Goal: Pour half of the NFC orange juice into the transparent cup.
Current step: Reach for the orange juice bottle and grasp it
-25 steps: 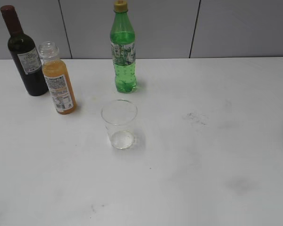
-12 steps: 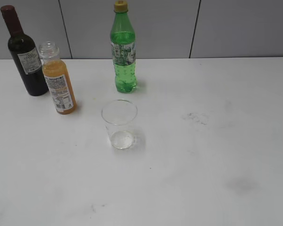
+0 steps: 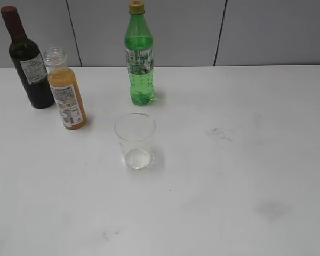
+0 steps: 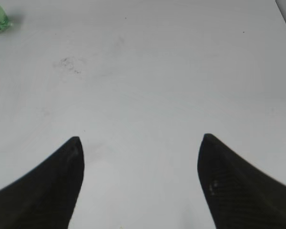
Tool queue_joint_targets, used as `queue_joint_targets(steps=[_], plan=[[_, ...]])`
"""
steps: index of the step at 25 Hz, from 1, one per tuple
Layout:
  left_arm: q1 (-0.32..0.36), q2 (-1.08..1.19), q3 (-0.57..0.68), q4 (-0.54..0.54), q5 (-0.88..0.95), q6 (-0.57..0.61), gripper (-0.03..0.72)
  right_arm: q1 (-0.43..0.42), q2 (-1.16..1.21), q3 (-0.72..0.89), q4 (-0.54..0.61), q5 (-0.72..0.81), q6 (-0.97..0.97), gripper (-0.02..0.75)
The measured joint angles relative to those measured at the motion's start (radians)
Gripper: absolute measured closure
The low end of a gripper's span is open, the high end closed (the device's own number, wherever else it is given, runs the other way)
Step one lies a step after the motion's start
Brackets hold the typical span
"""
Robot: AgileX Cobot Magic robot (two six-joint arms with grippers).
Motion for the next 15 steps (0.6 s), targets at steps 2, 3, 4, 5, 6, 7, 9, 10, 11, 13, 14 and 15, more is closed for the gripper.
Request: queue_joint_targets(steps=[2, 3, 4, 5, 6, 7, 9, 10, 11, 13, 14, 15], plan=[[0.000, 0.000, 0.000, 0.000, -0.001, 0.000, 0.460, 0.000, -0.068, 0.012, 0.000, 0.012, 0.000, 0.167], [0.000, 0.000, 0.000, 0.000, -0.001, 0.000, 0.460, 0.000, -0.100, 0.012, 0.001, 0.012, 0.000, 0.167], [0.000, 0.000, 0.000, 0.000, -0.001, 0.000, 0.460, 0.000, -0.131, 0.012, 0.001, 0.013, 0.000, 0.167], [0.000, 0.000, 0.000, 0.000, -0.001, 0.000, 0.460, 0.000, -0.154, 0.012, 0.001, 0.018, 0.000, 0.167], [0.000, 0.000, 0.000, 0.000, -0.001, 0.000, 0.460, 0.000, -0.180, 0.012, 0.001, 0.027, 0.000, 0.167], [0.000, 0.000, 0.000, 0.000, -0.001, 0.000, 0.460, 0.000, -0.204, 0.012, 0.001, 0.041, 0.000, 0.167], [0.000, 0.000, 0.000, 0.000, -0.001, 0.000, 0.460, 0.000, -0.245, 0.012, 0.001, 0.086, 0.000, 0.167], [0.000, 0.000, 0.000, 0.000, -0.001, 0.000, 0.460, 0.000, -0.267, 0.012, 0.001, 0.105, 0.000, 0.167], [0.000, 0.000, 0.000, 0.000, -0.001, 0.000, 0.460, 0.000, -0.288, 0.012, 0.001, 0.122, 0.000, 0.167], [0.000, 0.000, 0.000, 0.000, -0.001, 0.000, 0.460, 0.000, -0.324, 0.014, 0.001, 0.132, 0.001, 0.167], [0.000, 0.000, 0.000, 0.000, -0.001, 0.000, 0.460, 0.000, -0.332, 0.019, 0.003, 0.136, 0.001, 0.167], [0.000, 0.000, 0.000, 0.000, -0.001, 0.000, 0.460, 0.000, -0.336, 0.024, 0.003, 0.147, 0.004, 0.167]])
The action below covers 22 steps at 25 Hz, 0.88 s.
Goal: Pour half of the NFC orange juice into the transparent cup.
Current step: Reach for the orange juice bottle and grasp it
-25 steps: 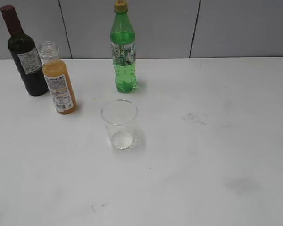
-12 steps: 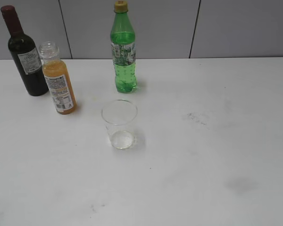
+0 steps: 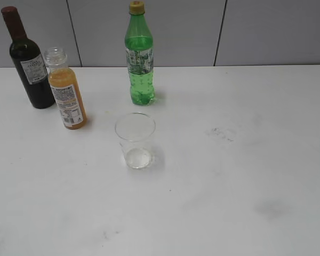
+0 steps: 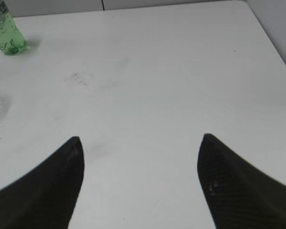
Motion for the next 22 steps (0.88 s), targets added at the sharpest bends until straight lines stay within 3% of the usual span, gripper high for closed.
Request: queue_joint_targets(steps=[22], plan=[[0.000, 0.000, 0.000, 0.000, 0.000, 0.000, 0.460, 0.000, -0.001, 0.009, 0.005, 0.013, 0.019, 0.167]])
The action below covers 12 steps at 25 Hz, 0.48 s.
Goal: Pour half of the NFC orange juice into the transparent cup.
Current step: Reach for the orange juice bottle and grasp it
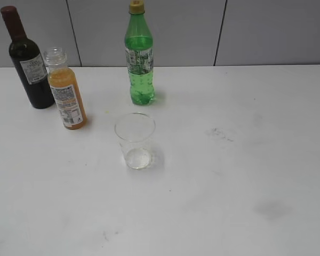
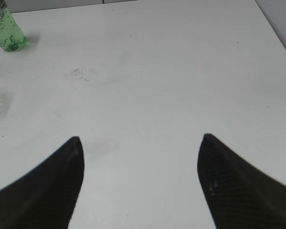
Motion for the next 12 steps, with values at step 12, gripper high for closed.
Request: queue_joint_targets(steps=[12], plan=[[0.000, 0.000, 0.000, 0.000, 0.000, 0.000, 0.460, 0.000, 0.000, 0.000, 0.000, 0.001, 0.000, 0.168]])
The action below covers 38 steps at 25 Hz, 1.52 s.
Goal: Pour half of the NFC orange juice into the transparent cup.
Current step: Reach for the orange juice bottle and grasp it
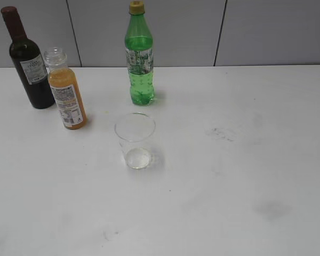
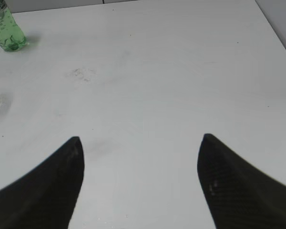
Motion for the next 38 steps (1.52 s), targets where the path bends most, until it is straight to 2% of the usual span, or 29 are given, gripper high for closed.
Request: queue_joint_targets(steps=[19, 22, 25, 29, 30, 33, 38], plan=[[0.000, 0.000, 0.000, 0.012, 0.000, 0.000, 0.460, 0.000, 0.000, 0.000, 0.001, 0.000, 0.000, 0.168], [0.000, 0.000, 0.000, 0.020, 0.000, 0.000, 0.440, 0.000, 0.000, 0.000, 0.001, 0.000, 0.000, 0.168], [0.000, 0.000, 0.000, 0.023, 0.000, 0.000, 0.355, 0.000, 0.000, 0.000, 0.001, 0.000, 0.000, 0.168], [0.000, 0.000, 0.000, 0.035, -0.003, -0.007, 0.090, 0.000, 0.000, 0.000, 0.002, 0.000, 0.000, 0.168], [0.000, 0.000, 0.000, 0.036, -0.007, -0.010, 0.051, 0.000, 0.000, 0.000, 0.002, 0.000, 0.000, 0.168], [0.000, 0.000, 0.000, 0.035, -0.018, -0.012, 0.015, 0.000, 0.000, 0.000, 0.002, 0.000, 0.000, 0.168], [0.000, 0.020, -0.012, 0.014, -0.111, -0.018, 0.013, 0.000, 0.000, 0.000, 0.002, 0.000, 0.000, 0.168]])
